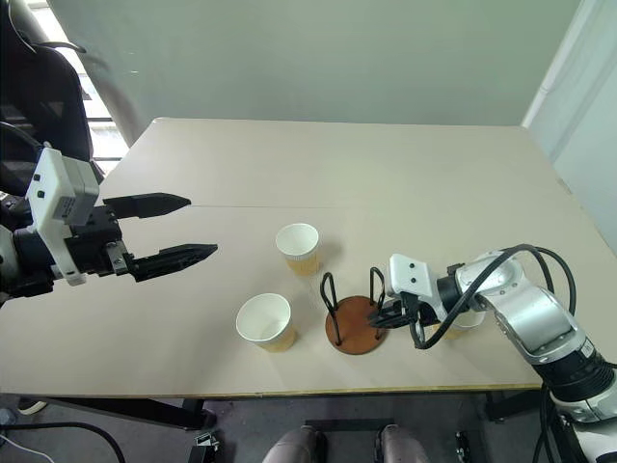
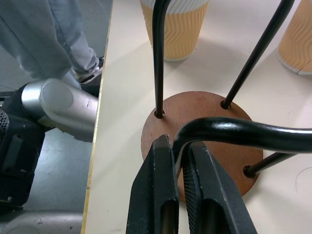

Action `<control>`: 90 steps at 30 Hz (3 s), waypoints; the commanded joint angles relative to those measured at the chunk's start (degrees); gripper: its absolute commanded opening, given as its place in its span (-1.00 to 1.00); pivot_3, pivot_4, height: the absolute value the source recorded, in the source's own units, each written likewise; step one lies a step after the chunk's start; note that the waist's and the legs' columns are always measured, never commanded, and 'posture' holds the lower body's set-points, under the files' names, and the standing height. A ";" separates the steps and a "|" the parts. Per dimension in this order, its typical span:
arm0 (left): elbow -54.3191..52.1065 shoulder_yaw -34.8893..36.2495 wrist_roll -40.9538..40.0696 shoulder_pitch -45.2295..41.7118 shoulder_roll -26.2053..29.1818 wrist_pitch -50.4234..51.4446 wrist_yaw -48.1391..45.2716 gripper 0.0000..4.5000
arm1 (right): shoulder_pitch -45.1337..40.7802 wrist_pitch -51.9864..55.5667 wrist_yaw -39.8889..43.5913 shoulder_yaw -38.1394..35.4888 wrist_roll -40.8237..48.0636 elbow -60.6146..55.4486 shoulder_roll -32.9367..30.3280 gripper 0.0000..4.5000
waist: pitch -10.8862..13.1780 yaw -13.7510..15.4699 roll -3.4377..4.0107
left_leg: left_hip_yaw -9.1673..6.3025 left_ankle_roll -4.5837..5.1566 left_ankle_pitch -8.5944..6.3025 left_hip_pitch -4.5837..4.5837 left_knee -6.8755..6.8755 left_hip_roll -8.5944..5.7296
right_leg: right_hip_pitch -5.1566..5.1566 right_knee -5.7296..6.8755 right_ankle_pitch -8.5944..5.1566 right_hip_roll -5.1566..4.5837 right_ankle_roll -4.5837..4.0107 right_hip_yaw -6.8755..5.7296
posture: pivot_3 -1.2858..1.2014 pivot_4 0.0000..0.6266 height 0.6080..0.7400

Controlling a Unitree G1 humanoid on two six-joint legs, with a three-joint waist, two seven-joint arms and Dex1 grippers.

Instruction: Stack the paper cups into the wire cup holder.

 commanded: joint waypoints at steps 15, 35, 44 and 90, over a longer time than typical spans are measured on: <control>1.18 -0.97 0.58 -2.60 1.00 -1.08 -0.50 1.00 | -2.73 -0.31 2.32 -1.80 -0.71 -3.06 -4.86 0.98 | 0.00 0.03 0.00 | 0.00 -0.01 0.00 0.00 0.00 0.00 | 0.00 0.00 0.00 0.00 -0.01 0.00 | 0.03 -0.52 1.00; 2.18 -7.64 -5.89 -9.27 7.67 -2.14 -22.03 1.00 | 8.96 5.77 11.87 -31.31 7.38 -15.41 -30.97 0.98 | -0.02 0.78 -0.18 | 0.04 -0.55 -0.11 -0.17 -0.29 0.01 | -0.15 -0.03 -0.30 0.01 0.27 -0.01 | 0.03 -0.52 1.00; 3.11 -11.14 -4.32 -12.46 7.55 -3.46 -24.07 1.00 | 20.96 6.93 2.63 -28.01 3.98 -19.06 -29.96 0.98 | -0.01 0.65 -0.19 | 0.12 -0.05 -0.36 -0.03 -0.22 -0.01 | -0.09 -0.01 -0.28 0.00 0.57 0.18 | 0.03 -0.52 1.00; -1.31 -0.58 -6.11 -4.12 9.26 0.69 -18.51 1.00 | -20.77 -11.05 19.45 -13.15 2.82 6.57 -22.68 -0.99 | -0.01 -0.13 -0.23 | 0.43 0.34 -0.23 0.29 -0.10 -0.03 | 0.08 0.00 -0.32 0.25 0.27 0.92 | 0.03 -0.52 1.00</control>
